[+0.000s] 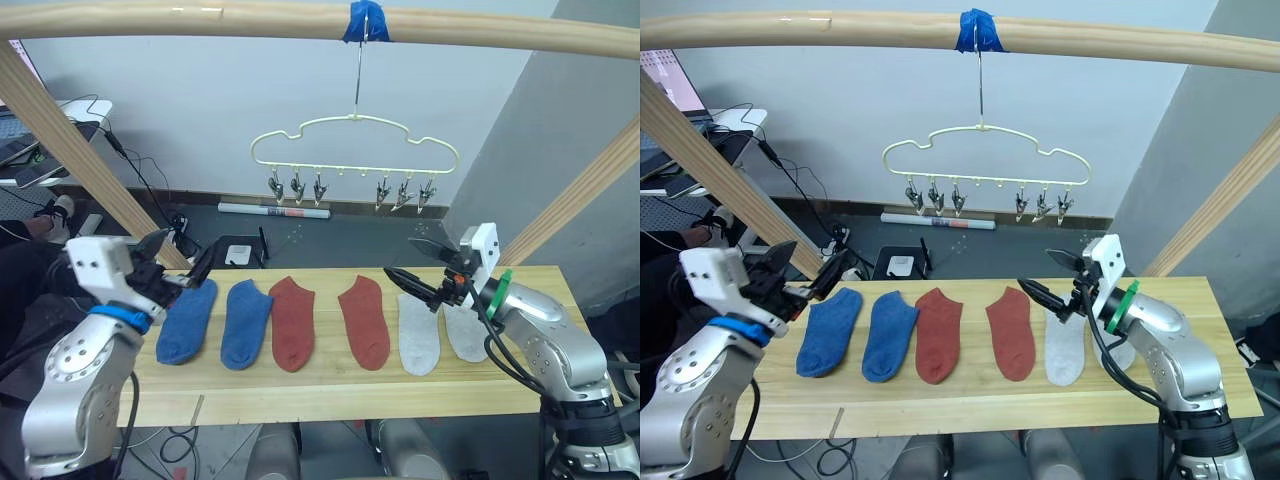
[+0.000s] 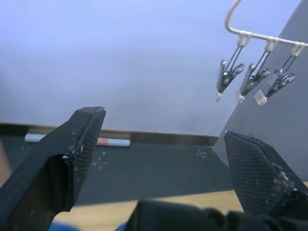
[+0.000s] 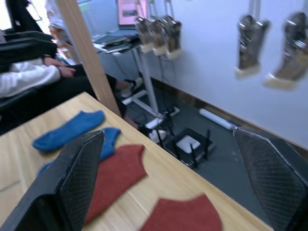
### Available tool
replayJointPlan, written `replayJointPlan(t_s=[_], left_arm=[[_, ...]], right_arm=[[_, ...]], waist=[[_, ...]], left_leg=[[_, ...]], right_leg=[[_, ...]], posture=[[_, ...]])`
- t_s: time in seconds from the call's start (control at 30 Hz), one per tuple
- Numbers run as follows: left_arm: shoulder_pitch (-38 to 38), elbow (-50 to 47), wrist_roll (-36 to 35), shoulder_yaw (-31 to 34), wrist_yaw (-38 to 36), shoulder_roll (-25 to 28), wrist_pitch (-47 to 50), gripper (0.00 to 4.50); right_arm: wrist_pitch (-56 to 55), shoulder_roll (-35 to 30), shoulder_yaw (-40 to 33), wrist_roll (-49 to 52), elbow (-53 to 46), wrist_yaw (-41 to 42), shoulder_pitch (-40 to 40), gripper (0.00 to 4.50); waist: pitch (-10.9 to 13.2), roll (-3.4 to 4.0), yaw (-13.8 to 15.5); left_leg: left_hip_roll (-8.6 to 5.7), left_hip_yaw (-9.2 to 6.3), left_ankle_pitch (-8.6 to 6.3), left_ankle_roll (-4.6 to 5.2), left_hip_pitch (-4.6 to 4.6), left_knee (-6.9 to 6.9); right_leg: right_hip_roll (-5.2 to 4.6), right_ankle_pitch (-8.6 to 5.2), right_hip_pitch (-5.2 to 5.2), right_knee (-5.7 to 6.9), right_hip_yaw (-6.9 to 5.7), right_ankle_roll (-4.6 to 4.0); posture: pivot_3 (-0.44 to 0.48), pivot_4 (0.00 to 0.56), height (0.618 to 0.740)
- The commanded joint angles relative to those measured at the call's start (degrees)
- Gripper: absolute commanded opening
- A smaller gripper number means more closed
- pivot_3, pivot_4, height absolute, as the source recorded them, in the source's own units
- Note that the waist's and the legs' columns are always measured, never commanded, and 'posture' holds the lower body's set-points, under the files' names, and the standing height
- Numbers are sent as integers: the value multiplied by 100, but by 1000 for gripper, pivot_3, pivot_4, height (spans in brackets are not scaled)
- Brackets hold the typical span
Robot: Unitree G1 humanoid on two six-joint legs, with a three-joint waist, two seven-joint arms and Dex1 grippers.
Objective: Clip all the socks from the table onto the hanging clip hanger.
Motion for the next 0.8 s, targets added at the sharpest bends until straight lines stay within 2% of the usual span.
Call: replayJointPlan(t_s=[0.03, 0.13, 0.23, 0.37, 0.57, 0.8], left_arm=[[-582, 263, 196, -414, -104, -91, -132, 4449], [-1011, 690, 340, -689, -273, -230, -346, 4449], [-1252, 1021, 593, -969, -454, -387, -740, 3895], [-1350, 1208, 799, -1090, -410, -555, -928, 2721], [-1527, 1439, 946, -1162, -421, -750, -1039, 2721], [-2026, 2172, 1346, -1270, -286, -1109, -1652, 2721]], right_arm=[[46, 289, 317, 157, -290, 30, -572, 4500], [65, 514, 532, 74, -205, -27, -897, 4500], [91, 628, 550, 75, -166, -89, -1007, 4500], [61, 667, 543, 35, -146, -156, -1049, 4500], [-10, 705, 575, -43, -125, -197, -1099, 4500], [-350, 733, 578, -251, -117, -124, -1247, 4500]], waist=[[1, 0, -12], [3, 2, -14], [3, 2, -11], [5, 4, -11], [6, 5, -17], [6, 5, -29]], left_leg=[[0, -3, 0, 0, -2, 0], [0, -11, 0, 0, -2, -1], [0, -20, 0, 0, -6, -1], [-2, -33, 0, 0, -28, 0], [-2, -47, 1, 0, -29, 1], [-3, -49, 1, 0, -32, 9]], right_leg=[[1, 0, -2, 0, -2, 0], [3, 1, -1, 3, -7, 1], [3, 0, 2, 1, -13, 0], [0, 1, -8, -4, -23, 0], [1, 1, -9, 3, -35, 0], [1, 3, -6, 3, -37, 4]], posture=[[-48, 249, 740], [-58, 251, 740], [-71, 253, 740], [-85, 253, 740], [-97, 250, 740], [-104, 244, 740]])
